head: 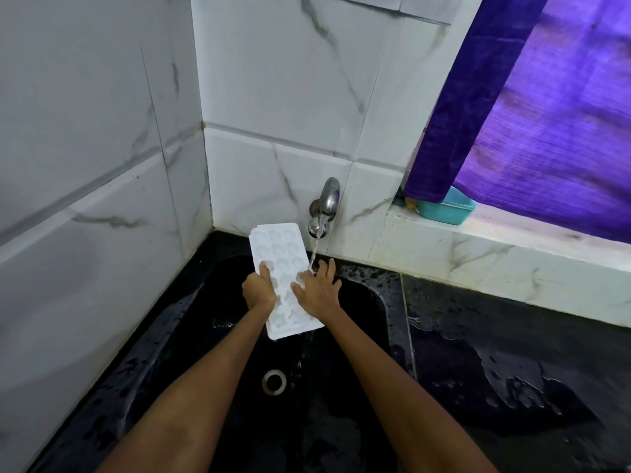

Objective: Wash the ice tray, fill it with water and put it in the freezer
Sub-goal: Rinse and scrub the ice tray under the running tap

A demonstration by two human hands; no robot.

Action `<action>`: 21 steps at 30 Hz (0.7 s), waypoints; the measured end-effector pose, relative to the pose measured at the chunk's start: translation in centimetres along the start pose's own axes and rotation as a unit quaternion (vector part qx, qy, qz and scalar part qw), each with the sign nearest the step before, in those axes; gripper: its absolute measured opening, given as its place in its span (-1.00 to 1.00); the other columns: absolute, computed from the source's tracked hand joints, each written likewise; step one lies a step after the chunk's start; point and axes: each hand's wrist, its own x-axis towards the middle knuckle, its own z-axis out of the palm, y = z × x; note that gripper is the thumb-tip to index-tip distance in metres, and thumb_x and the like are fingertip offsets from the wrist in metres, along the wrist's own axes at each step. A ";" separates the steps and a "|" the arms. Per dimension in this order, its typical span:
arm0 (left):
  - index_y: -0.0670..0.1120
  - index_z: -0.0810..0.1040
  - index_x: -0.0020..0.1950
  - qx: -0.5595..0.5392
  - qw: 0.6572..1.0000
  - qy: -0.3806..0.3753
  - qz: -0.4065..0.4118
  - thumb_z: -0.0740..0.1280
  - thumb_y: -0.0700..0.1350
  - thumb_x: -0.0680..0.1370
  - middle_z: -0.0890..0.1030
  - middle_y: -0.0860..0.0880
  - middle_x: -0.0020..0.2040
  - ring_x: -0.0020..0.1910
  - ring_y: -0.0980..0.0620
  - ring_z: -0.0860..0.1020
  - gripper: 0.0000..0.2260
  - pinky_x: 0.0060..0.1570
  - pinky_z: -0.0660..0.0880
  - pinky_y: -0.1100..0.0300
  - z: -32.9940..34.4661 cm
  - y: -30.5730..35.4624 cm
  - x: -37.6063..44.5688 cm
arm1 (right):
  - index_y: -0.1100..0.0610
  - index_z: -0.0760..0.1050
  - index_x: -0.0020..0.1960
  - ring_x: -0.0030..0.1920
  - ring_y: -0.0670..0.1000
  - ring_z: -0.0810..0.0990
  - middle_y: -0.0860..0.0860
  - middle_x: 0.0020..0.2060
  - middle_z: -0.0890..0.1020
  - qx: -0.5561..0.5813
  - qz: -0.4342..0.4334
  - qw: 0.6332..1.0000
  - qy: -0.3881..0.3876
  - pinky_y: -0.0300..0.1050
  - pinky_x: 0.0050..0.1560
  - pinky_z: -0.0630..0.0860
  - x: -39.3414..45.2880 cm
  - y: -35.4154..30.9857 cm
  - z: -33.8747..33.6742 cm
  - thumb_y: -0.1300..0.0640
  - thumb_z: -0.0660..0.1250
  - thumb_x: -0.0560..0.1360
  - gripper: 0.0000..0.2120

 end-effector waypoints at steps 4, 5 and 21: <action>-0.43 0.55 0.05 0.016 1.000 0.001 -0.011 0.05 0.03 0.66 0.61 -0.35 0.05 0.05 -0.30 0.59 -0.47 0.02 0.50 -0.02 -0.5 -0.8 0.0 | 0.00 0.43 0.30 0.50 0.23 -0.26 0.21 0.48 0.06 -0.003 -0.027 0.999 -0.041 0.38 0.38 -0.05 -0.8 0.9 0.1 -0.15 0.15 0.54 -0.59; -0.43 0.55 0.06 0.023 1.000 -0.003 -0.006 0.05 0.03 0.66 0.61 -0.35 0.06 0.06 -0.30 0.59 -0.47 0.02 0.50 -0.01 -0.4 -1.0 -0.2 | 0.00 0.47 0.26 0.50 0.24 -0.27 0.23 0.49 0.06 0.002 -0.013 0.999 -0.039 0.41 0.37 -0.09 -0.9 0.8 0.1 -0.15 0.14 0.54 -0.62; -0.45 0.54 0.05 0.020 1.000 -0.010 0.001 0.06 0.02 0.66 0.61 -0.37 0.06 0.07 -0.31 0.58 -0.48 0.04 0.49 -0.02 0.2 -1.1 -0.7 | -0.04 0.36 0.36 0.48 0.25 -0.34 0.26 0.50 0.00 -0.051 -0.012 0.997 -0.059 0.49 0.31 -0.22 -2.0 1.8 -1.1 -0.34 0.07 0.49 -0.43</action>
